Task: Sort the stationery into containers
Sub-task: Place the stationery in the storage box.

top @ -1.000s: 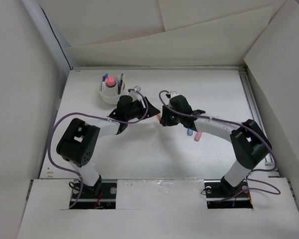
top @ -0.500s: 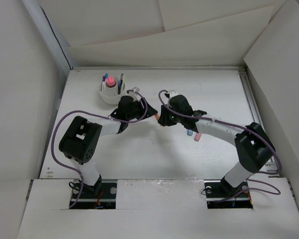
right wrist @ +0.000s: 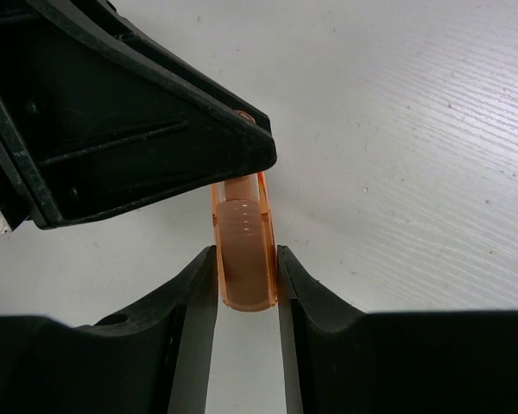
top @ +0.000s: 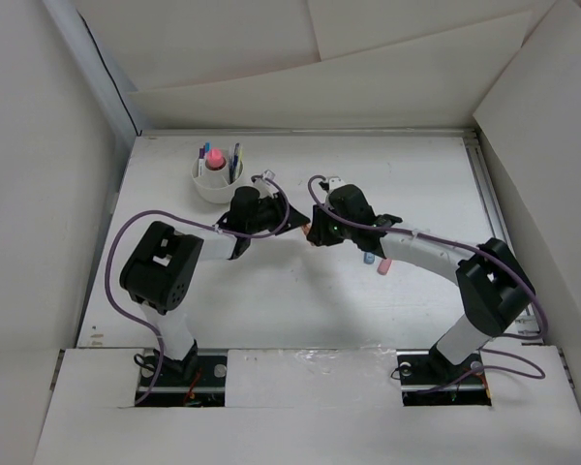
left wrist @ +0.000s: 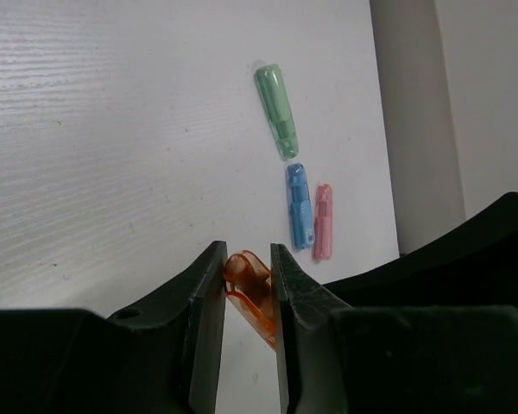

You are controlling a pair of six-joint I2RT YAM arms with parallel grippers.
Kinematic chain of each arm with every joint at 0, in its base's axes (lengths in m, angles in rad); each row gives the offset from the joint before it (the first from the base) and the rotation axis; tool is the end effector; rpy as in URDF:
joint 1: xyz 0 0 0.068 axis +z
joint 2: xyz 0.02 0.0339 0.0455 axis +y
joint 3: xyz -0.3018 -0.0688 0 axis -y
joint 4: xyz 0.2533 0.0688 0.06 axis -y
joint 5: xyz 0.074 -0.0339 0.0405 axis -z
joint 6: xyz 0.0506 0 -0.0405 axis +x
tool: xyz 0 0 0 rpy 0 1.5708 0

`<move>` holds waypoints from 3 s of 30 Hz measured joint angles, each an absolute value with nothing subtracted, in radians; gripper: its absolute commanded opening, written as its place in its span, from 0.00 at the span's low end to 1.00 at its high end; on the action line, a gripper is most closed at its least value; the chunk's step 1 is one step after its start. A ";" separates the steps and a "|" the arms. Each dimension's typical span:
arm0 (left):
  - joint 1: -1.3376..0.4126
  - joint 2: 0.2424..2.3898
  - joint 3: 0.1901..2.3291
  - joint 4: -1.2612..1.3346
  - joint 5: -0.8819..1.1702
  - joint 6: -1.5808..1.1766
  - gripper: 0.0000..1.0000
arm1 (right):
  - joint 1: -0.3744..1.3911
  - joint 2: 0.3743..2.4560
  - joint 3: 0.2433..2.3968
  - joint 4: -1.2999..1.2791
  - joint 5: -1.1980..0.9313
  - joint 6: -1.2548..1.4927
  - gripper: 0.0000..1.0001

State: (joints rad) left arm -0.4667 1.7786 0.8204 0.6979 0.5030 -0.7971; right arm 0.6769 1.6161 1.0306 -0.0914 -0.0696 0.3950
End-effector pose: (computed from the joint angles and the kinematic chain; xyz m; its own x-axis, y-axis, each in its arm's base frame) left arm 0.3385 -0.1979 0.2056 -0.7402 -0.3289 -0.5865 0.4017 0.4831 -0.7779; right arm 0.2901 0.2376 0.2470 -0.7074 -0.0760 -0.7027 -0.4279 0.8374 0.3402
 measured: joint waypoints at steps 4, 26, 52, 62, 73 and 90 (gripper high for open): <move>-0.463 1.779 0.820 0.717 0.516 -0.815 0.06 | 0.677 1.616 1.031 -0.090 -0.072 0.395 0.05; -0.433 1.684 0.807 0.641 0.443 -0.844 0.00 | 0.677 1.429 0.965 -0.059 -0.072 0.391 0.59; -0.154 1.515 1.154 0.215 -0.466 -0.656 0.00 | 0.674 1.248 0.867 -0.050 -0.064 0.392 0.60; -0.154 1.657 1.181 0.187 -0.598 -0.585 0.00 | 0.674 1.248 0.866 -0.051 -0.063 0.392 0.60; -0.192 1.745 1.189 0.234 -0.625 -0.565 0.00 | 0.674 1.254 0.855 -0.045 -0.042 0.392 0.60; -0.201 1.681 1.118 0.282 -0.592 -0.561 0.41 | 0.584 1.254 0.819 -0.045 0.100 0.427 0.24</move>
